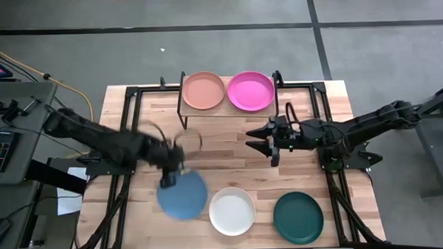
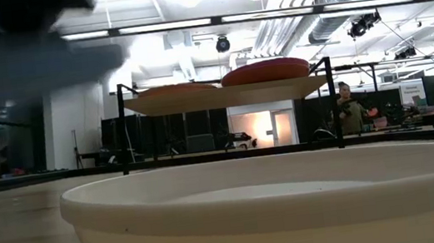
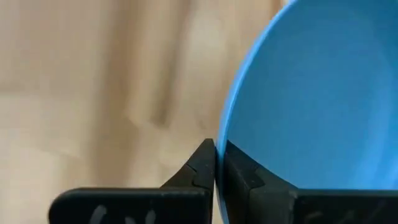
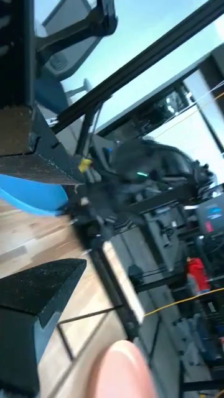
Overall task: Place and stack plates onto a shelf
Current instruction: Stack the blue plate on the pink plate
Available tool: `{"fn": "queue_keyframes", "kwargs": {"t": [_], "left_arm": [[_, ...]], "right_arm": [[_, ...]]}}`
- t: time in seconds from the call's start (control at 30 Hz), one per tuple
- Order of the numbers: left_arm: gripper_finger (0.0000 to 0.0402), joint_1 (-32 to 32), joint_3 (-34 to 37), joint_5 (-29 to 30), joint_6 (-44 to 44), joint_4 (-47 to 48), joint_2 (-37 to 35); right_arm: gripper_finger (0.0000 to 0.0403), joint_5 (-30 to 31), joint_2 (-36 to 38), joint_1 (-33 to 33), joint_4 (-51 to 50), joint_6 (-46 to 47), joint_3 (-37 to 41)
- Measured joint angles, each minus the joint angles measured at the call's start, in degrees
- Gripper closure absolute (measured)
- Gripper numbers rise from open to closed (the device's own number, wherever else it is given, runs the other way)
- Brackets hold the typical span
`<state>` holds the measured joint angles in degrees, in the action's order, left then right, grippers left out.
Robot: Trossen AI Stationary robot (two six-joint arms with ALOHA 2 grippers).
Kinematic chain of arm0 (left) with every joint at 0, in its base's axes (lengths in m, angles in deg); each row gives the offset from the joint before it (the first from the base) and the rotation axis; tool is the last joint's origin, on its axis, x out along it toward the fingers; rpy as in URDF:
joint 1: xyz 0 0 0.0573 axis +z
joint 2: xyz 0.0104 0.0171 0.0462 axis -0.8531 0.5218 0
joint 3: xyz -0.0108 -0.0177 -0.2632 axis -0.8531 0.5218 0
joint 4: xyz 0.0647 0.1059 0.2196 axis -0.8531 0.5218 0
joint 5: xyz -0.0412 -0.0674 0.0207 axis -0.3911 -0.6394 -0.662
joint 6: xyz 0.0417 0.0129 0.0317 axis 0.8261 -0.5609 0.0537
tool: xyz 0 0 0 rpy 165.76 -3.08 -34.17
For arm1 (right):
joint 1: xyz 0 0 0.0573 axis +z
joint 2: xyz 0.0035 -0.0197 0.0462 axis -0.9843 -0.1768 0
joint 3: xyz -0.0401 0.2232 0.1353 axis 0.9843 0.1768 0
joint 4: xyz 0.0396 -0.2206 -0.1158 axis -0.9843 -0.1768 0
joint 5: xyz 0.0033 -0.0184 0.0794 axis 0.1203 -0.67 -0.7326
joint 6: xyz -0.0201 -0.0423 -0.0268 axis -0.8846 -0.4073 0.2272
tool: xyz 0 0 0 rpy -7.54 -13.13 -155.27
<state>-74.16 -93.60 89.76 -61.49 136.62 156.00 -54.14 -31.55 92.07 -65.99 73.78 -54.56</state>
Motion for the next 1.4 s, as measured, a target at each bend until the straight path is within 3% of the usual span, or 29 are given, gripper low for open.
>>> {"fn": "queue_keyframes", "kwargs": {"t": [0.17, 0.33, 0.57, 0.73, 0.93, 1.1, 1.4], "left_arm": [[0.04, 13.35, -14.23, 4.52, 9.94, -0.37, -1.14], [0.04, 28.24, -28.31, 7.44, 19.0, -5.31, 5.08], [0.0401, 42.78, -44.44, 1.32, 18.59, -9.54, 20.66], [0.0401, 46.32, -52.22, -3.44, 15.03, -9.4, 31.35], [0.0401, 47.29, -55.85, -9.04, 6.28, -14.36, 40.07], [0.0397, 47.56, -55.86, -11.86, 1.41, -16.15, 43.05], [0.0391, 48.62, -55.87, -12.19, 2.57, -15.4, 42.05]], "right_arm": [[0.0215, 0.02, 2.5, 0.0, 1.1, -1.0, 0.0], [0.0215, 0.04, 3.59, 0.0, 3.4, -1.63, 0.0], [0.0215, 0.03, 3.58, 0.0, 6.35, -4.5, 0.0], [0.0215, 0.02, 3.54, 0.0, 6.32, -4.53, 0.0], [0.0215, 0.02, 3.54, 0.0, 6.28, -4.53, 0.0], [0.0215, 0.04, 3.54, 0.0, 6.21, -4.55, 0.0], [0.0215, 0.04, 3.5, 0.0, 4.63, -4.54, 0.0]]}}
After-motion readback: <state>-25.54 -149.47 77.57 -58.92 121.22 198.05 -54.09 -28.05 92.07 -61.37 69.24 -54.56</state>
